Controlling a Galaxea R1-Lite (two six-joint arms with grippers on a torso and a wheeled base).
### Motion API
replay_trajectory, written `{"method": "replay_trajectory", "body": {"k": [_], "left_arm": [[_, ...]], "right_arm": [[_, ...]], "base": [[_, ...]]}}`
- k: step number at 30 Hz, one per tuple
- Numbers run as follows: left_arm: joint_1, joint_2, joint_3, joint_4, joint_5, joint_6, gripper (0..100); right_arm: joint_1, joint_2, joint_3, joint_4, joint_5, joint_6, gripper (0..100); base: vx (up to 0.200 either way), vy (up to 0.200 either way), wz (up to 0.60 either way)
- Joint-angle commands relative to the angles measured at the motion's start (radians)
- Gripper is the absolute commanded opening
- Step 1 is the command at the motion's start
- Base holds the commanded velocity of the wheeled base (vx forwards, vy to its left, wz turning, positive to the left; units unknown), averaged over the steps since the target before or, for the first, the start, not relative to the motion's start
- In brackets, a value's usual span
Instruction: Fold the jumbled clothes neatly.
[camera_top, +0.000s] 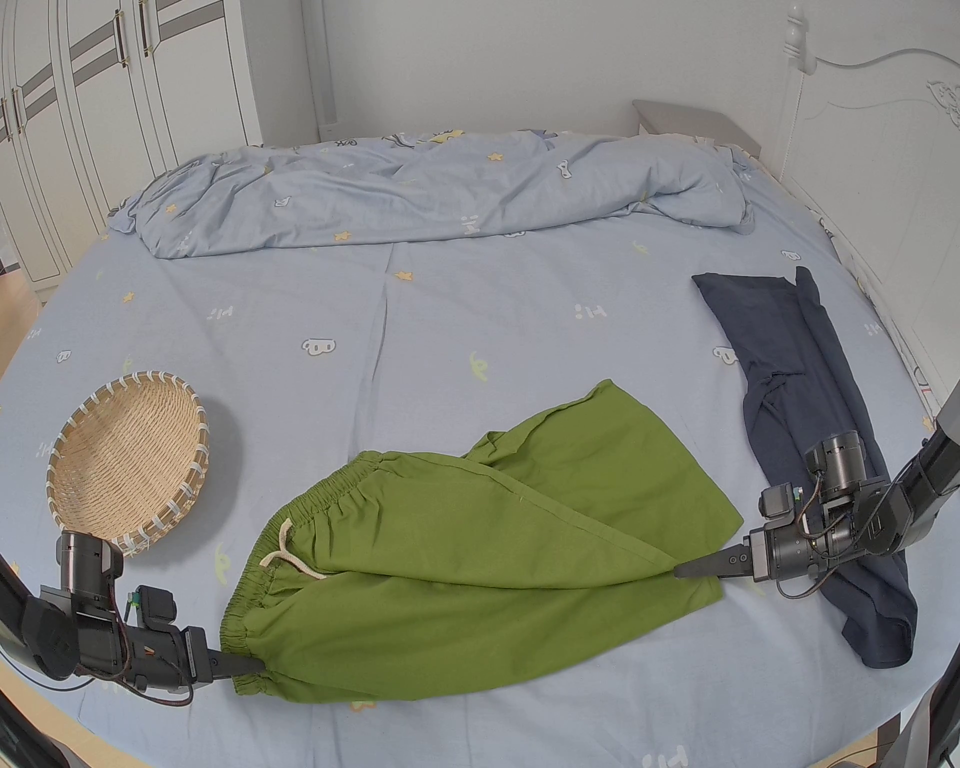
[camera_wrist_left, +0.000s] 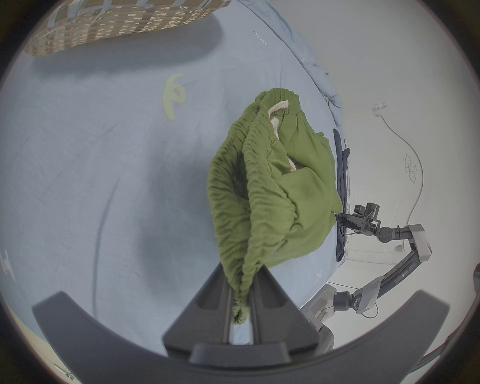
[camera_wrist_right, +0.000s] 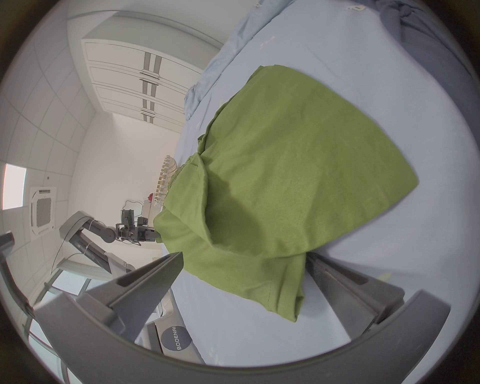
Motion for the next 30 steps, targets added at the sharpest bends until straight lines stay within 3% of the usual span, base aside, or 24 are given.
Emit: {"method": "replay_trajectory", "body": {"k": [1,8,9,24,30], "left_arm": [[-0.002,0.004,0.000,0.000,-0.001,0.000,0],[0.000,0.007,0.000,0.000,0.001,0.000,0],[-0.002,0.009,0.000,0.000,0.001,0.000,0],[0.006,0.010,-0.002,0.000,-0.004,0.003,0],[0.044,-0.002,-0.011,0.004,-0.011,0.006,0]], "right_arm": [[-0.005,0.021,0.027,-0.015,0.004,-0.021,100],[-0.002,0.018,0.042,-0.014,0.004,-0.030,100],[-0.002,0.018,0.042,-0.014,0.004,-0.030,0],[-0.011,0.014,0.048,-0.012,-0.001,-0.036,0],[-0.019,-0.077,0.098,0.012,-0.048,-0.024,0]], "base": [[0.000,0.000,0.00],[0.000,0.000,0.00],[0.000,0.000,0.00],[0.000,0.000,0.00],[0.000,0.000,0.00]]}}
